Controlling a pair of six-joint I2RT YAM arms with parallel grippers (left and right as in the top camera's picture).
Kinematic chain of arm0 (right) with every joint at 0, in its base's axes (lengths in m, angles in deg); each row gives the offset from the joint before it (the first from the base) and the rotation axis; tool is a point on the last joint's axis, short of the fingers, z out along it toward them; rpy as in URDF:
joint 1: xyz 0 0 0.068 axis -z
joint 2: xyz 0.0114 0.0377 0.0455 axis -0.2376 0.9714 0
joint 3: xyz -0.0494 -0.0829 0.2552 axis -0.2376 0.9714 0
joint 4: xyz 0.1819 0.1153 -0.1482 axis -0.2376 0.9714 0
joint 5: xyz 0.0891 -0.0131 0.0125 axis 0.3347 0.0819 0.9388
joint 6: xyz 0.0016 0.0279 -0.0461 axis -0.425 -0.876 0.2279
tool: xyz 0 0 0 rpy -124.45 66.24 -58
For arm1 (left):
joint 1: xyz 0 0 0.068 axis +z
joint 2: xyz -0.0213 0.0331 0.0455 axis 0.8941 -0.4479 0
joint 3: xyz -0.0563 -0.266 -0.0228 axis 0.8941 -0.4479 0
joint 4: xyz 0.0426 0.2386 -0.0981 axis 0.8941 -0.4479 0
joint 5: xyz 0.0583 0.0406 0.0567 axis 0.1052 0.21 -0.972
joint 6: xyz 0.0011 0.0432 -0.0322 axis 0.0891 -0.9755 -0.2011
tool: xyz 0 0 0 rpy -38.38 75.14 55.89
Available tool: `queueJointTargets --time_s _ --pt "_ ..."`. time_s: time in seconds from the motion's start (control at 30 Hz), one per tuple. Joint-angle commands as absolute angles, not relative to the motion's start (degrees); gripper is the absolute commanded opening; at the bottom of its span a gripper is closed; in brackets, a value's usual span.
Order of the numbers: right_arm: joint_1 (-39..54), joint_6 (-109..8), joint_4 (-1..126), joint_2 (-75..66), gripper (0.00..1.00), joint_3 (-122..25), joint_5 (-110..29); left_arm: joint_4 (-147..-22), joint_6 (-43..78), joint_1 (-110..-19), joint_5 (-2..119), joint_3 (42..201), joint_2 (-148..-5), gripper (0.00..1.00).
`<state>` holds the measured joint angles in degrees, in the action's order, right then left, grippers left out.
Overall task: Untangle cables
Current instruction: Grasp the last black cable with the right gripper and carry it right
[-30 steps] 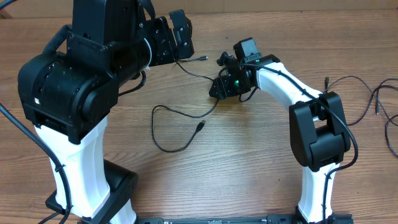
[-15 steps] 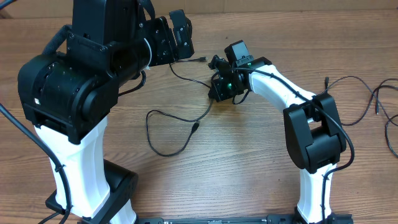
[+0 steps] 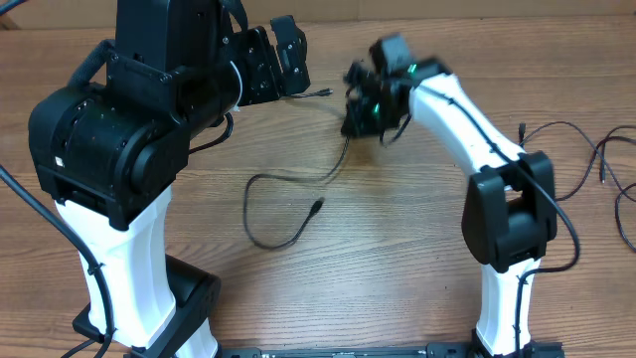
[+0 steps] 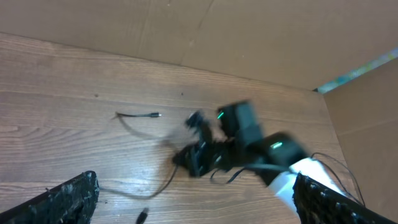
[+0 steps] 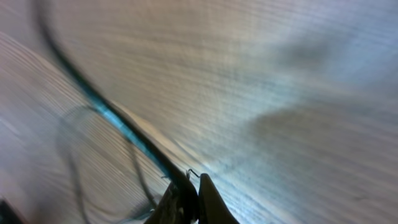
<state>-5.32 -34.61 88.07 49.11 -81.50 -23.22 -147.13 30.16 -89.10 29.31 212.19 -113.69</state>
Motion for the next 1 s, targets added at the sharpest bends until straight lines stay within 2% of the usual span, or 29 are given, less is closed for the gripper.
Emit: queueJointTargets --time_s 0.0,0.27,0.53,0.97 --pt "-3.7 -34.5 92.8 47.4 0.04 -94.2 -22.5 -147.0 29.0 -88.9 28.8 212.3 -112.9 1.00" --pt "-2.9 -35.3 101.4 47.2 0.04 -122.8 -22.5 -147.0 29.0 -88.9 28.8 212.3 -112.9 1.00" --pt "-2.9 -38.6 101.7 47.1 0.04 -141.2 -22.9 -147.0 29.0 -88.9 28.8 212.3 -112.9 1.00" --pt "0.4 -40.3 101.8 47.0 0.04 -146.7 -29.1 -147.0 29.0 -88.9 28.8 212.3 -112.9 0.99"
